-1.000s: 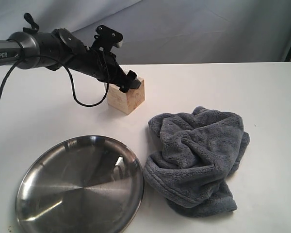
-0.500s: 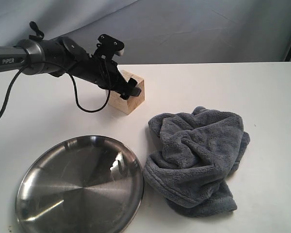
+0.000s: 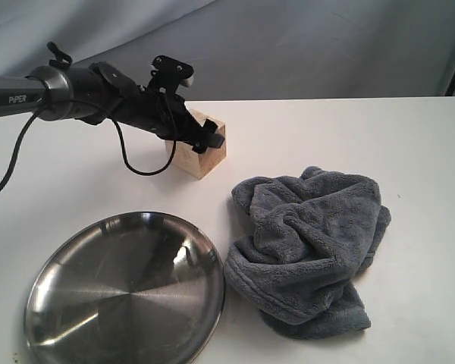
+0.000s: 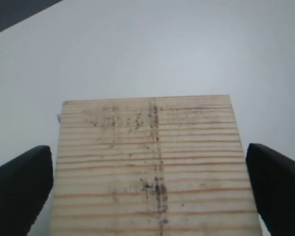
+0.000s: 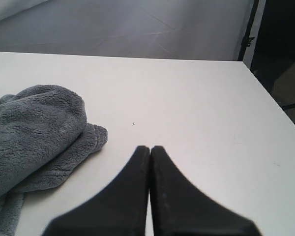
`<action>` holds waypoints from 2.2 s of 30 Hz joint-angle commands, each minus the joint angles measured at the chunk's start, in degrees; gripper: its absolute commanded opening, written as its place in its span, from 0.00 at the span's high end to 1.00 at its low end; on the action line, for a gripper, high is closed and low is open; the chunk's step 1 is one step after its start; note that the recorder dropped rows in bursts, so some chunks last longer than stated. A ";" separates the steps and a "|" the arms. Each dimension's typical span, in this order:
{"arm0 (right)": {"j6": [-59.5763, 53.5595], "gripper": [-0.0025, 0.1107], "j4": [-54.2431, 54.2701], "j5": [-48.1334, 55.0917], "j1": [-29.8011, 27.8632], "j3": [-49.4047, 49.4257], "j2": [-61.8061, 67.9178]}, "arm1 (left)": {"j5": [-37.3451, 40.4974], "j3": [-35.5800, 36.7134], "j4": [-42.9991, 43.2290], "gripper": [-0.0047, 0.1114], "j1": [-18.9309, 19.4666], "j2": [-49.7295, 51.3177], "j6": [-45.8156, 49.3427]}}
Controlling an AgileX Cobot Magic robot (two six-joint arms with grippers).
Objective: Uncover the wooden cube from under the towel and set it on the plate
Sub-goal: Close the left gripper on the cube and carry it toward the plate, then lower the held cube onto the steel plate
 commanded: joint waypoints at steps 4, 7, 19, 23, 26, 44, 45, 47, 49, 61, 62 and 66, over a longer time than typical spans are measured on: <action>0.15 0.98 0.29 -0.09 -0.44 0.20 -0.19 | -1.15 -0.01 -1.50 0.32 -2.02 0.34 1.33; 0.15 0.98 0.29 -0.09 -0.44 0.20 -0.19 | -1.15 -0.01 -1.50 0.58 -2.29 0.34 1.33; 0.15 0.98 0.29 -0.09 -0.44 0.20 -0.19 | 0.08 -0.01 2.32 0.96 -1.95 -1.95 1.08; 0.15 0.98 0.29 -0.09 -0.44 0.20 -0.19 | 4.80 -0.01 5.29 0.96 -1.95 -5.78 -1.96; 0.15 0.98 0.29 -0.09 -0.44 0.20 -0.19 | 8.09 -0.01 9.43 0.96 -1.95 -8.79 -4.37; 0.03 0.98 0.29 -0.09 -0.44 0.20 -0.19 | 19.46 9.88 21.24 0.96 -1.31 -26.66 -14.97; 0.03 0.98 0.29 -0.09 -0.44 0.20 -0.19 | 18.23 11.97 21.13 0.96 -1.31 -28.22 -14.98; 0.03 0.98 0.29 -0.09 -0.44 0.20 -0.19 | 14.98 16.13 20.64 0.96 -1.31 -31.23 -14.83; 0.03 0.98 0.29 -0.09 -0.44 0.20 -0.19 | 11.28 20.69 17.53 0.96 -1.31 -34.64 -12.55; 0.14 0.98 0.29 -0.09 -0.44 0.20 -0.19 | -0.24 57.29 -5.14 0.96 -1.31 -54.87 0.24; 0.14 0.98 0.29 -0.09 -0.44 0.20 -0.19 | -2.17 59.26 -6.47 0.96 -1.31 -55.12 0.24; 0.14 0.98 0.29 -0.09 -0.44 0.20 -0.19 | -6.50 62.88 -7.30 0.96 -1.31 -54.99 1.63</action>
